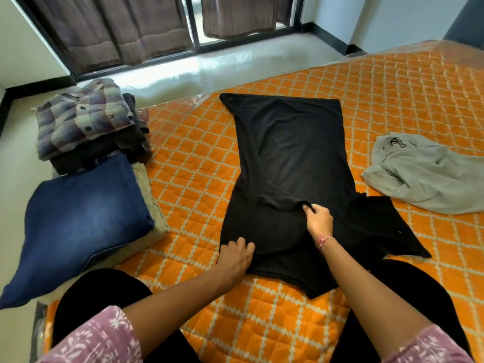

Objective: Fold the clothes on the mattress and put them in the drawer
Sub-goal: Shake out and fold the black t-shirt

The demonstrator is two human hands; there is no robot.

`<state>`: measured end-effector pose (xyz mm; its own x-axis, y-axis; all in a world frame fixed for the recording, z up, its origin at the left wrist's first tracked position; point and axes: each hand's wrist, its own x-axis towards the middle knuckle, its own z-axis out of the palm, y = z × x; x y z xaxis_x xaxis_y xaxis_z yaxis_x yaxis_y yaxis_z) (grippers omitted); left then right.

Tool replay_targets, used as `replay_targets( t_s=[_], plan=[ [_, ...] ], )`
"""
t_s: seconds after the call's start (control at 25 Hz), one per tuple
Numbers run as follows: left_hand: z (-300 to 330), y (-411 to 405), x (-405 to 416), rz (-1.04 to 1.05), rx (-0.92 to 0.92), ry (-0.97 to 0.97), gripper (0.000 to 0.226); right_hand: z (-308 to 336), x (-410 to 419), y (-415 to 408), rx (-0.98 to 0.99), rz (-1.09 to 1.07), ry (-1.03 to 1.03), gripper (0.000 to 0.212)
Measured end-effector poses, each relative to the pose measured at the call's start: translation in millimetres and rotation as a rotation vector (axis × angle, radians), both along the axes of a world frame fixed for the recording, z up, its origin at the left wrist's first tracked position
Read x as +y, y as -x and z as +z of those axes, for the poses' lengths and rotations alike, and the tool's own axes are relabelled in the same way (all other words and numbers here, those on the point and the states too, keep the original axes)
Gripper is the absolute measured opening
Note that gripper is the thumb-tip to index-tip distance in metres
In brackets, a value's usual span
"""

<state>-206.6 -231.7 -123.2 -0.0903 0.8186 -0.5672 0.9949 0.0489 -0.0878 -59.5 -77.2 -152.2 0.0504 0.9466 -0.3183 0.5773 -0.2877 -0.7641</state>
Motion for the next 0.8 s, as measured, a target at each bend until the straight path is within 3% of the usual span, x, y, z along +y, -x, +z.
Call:
replay_targets(
  t_s=[0.12,0.2,0.28,0.4,0.6,0.72,0.8],
  plan=[
    [11,14,16,0.044,-0.158,0.208,0.051,-1,0,-8,-0.155,0.026,-0.043,0.028],
    [23,38,44,0.22,-0.437,0.308,0.04,2,2,-7,-0.343,0.056,-0.152,0.017],
    [22,58,83,0.41,-0.589,0.068,0.023,4,16,3,-0.383,0.177,-0.287,0.024],
    [5,82,141,0.611,-0.54,-0.35,0.027,9,50,42,-0.352,0.394,-0.327,0.025],
    [-11,128,231,0.671,-0.455,-0.466,0.047,16,128,135,-0.315,0.601,-0.252,0.032],
    [-29,163,284,0.78,-0.633,-0.53,0.048,15,176,192,-0.278,0.613,-0.264,0.035],
    [-37,183,311,1.014,-0.912,-0.571,0.047,14,204,227,-0.249,0.6,-0.304,0.04]
  ],
)
